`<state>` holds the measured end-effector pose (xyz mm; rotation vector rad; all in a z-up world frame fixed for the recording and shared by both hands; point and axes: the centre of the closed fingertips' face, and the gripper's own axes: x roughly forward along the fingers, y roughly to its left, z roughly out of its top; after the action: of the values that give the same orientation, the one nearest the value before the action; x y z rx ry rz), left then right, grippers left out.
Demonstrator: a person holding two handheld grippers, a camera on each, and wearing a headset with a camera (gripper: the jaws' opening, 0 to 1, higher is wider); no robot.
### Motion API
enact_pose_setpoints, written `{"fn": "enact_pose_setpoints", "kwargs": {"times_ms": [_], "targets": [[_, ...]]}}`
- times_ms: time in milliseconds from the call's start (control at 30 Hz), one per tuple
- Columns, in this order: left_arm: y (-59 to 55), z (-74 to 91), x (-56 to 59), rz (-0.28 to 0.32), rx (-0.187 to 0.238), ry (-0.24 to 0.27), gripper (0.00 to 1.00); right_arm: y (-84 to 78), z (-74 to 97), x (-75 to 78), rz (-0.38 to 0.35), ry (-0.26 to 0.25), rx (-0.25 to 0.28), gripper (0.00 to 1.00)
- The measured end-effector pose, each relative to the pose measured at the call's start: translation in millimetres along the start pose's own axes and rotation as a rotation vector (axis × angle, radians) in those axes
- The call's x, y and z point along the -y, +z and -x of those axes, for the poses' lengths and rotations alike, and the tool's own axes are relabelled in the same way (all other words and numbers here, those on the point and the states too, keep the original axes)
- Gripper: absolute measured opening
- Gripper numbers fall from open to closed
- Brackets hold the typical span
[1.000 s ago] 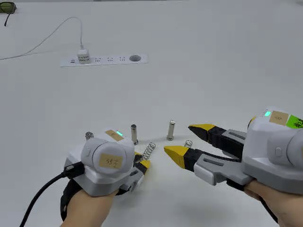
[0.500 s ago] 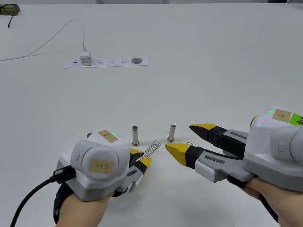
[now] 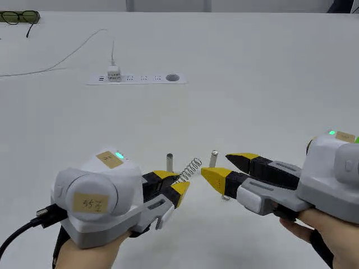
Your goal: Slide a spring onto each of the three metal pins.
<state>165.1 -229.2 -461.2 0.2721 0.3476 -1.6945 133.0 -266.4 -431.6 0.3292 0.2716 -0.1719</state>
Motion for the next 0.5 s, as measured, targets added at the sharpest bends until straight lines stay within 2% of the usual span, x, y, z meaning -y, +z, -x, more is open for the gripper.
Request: {"fn": "enact_pose_setpoints", "kwargs": {"times_ms": [267,500], "targets": [[8.5,7.9,5.8,0.028,0.064,-0.026,0.1,2.9,-3.8,-10.6,-0.095,0.055,0.012,0.32],[10.6,12.3,10.7,0.038,0.094,-0.036,0.1,4.4,-6.8,-16.2,-0.172,0.083,0.018,0.3]]}}
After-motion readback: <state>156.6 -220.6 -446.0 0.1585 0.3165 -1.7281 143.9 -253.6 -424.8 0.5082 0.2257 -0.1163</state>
